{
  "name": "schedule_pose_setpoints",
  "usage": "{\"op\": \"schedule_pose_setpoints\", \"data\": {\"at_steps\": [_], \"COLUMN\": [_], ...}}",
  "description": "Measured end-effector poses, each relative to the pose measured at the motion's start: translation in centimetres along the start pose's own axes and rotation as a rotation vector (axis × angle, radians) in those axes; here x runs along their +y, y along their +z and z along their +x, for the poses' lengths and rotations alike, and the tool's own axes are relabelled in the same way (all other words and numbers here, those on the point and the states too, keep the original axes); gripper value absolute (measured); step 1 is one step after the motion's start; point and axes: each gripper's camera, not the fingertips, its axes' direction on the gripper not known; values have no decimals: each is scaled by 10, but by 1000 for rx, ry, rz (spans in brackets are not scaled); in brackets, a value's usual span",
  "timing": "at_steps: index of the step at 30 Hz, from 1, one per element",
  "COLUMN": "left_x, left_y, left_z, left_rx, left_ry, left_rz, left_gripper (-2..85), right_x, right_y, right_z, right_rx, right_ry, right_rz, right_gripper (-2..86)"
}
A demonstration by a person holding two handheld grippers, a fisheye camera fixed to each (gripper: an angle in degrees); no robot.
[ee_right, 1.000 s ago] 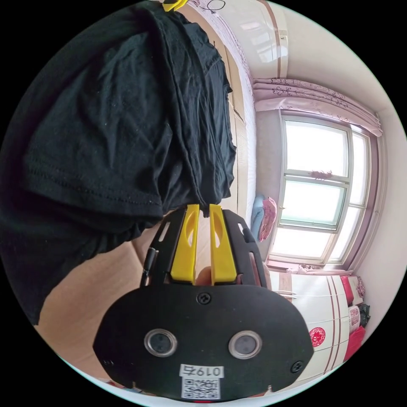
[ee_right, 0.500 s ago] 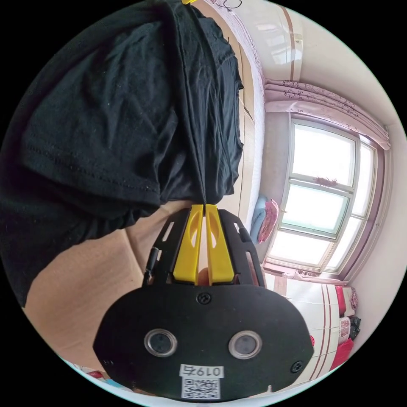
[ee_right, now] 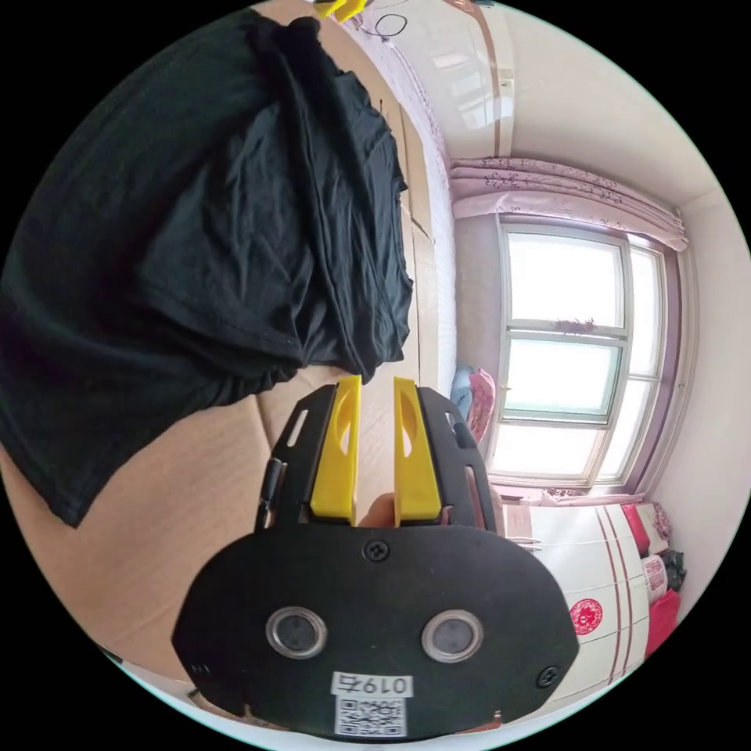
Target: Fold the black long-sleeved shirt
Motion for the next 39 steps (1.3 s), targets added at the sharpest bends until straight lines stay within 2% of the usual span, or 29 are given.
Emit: {"op": "schedule_pose_setpoints", "data": {"at_steps": [1, 3, 5, 9, 14, 17, 24, 32, 35, 39], "left_x": [-1, -4, -4, 9, 21, 21, 17, 28, 41, 69], "left_y": [-2, 3, 10, 6, 8, 13, 32, 41, 39, 34], "left_z": [9, 30, 24, -10, -32, -39, -62, -90, -103, -129], "left_rx": [-34, -227, -268, -79, -46, -4, 40, 184, 212, 261], "left_ry": [15, 26, -19, -112, -131, -87, -43, -99, -173, -386], "left_rz": [6, -28, -41, 2, -8, -8, -106, -93, -64, 34], "left_gripper": [79, 77, 73, 69, 71, 73, 80, 41, 28, 23], "right_x": [-4, -12, -22, -41, -86, -111, -143, -164, -171, -177], "right_y": [-3, -3, -1, -18, -52, -57, -47, -27, -26, -26], "right_z": [0, -3, -11, -15, -34, -49, -79, -92, -105, -121], "right_rx": [-15, -29, -26, -120, -324, -400, -538, -769, -779, -791], "right_ry": [23, 51, 62, 123, 169, 204, 207, 239, 238, 241], "right_rz": [17, 35, 71, 208, 432, 494, 475, 456, 446, 433], "right_gripper": [68, 65, 57, 51, 58, 61, 64, 49, 19, -5]}}
